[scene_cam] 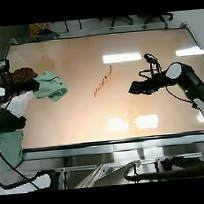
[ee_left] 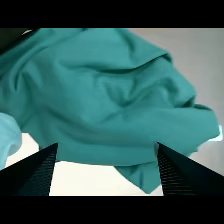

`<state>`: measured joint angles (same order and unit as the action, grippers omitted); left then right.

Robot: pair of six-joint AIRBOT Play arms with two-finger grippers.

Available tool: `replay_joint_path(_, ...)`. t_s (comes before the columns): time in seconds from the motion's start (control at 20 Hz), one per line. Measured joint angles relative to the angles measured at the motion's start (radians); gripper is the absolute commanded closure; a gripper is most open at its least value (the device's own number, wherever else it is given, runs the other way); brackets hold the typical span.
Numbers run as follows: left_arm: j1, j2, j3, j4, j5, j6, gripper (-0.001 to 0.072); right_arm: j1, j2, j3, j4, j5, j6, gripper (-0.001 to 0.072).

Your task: Fold the shirts.

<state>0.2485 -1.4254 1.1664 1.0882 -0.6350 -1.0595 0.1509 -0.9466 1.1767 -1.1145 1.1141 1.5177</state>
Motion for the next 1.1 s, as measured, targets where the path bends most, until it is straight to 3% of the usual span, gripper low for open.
replay_joint_path(0.45,-0.016,-0.246,0.002,0.015,0.143,0.014,0.004,0.0,-0.023,0.0,-0.029,-0.017,0.0,0.0065)
replay_joint_path(0.5,-0.025,-0.267,0.018,0.015,0.145,0.014,0.0222,0.0,-0.024,0.0,-0.029,-0.017,0.0,0.0065)
replay_joint_path(0.55,-0.034,-0.288,0.039,0.016,0.146,0.014,0.056,0.0,-0.025,0.0,-0.029,-0.018,0.0,0.0066)
replay_joint_path(0.6,-0.042,-0.308,0.063,0.016,0.139,0.014,0.0697,0.0,-0.026,0.0,-0.029,-0.018,0.0,0.0066)
replay_joint_path(0.8,-0.057,-0.362,0.185,0.021,0.014,-0.004,0.07,0.0,-0.026,0.0,-0.029,-0.018,0.0,0.0075)
replay_joint_path(0.85,-0.059,-0.364,0.217,0.022,-0.023,-0.013,0.07,0.0,-0.026,0.0,-0.029,-0.018,0.0,0.0213)
replay_joint_path(0.9,-0.063,-0.359,0.249,0.019,-0.06,-0.023,0.07,0.0,-0.026,0.0,-0.03,-0.017,0.0,0.0424)
replay_joint_path(0.95,-0.068,-0.345,0.282,0.016,-0.101,-0.032,0.07,0.0,-0.026,0.0,-0.03,-0.017,0.0,0.054)
replay_joint_path(1.05,-0.09,-0.293,0.342,0.01,-0.179,-0.051,0.07,0.0,-0.026,0.0,-0.03,-0.017,-0.01,0.0696)
replay_joint_path(1.1,-0.107,-0.259,0.368,-0.002,-0.227,-0.058,0.07,-0.001,-0.024,0.0,-0.03,-0.016,-0.016,0.0694)
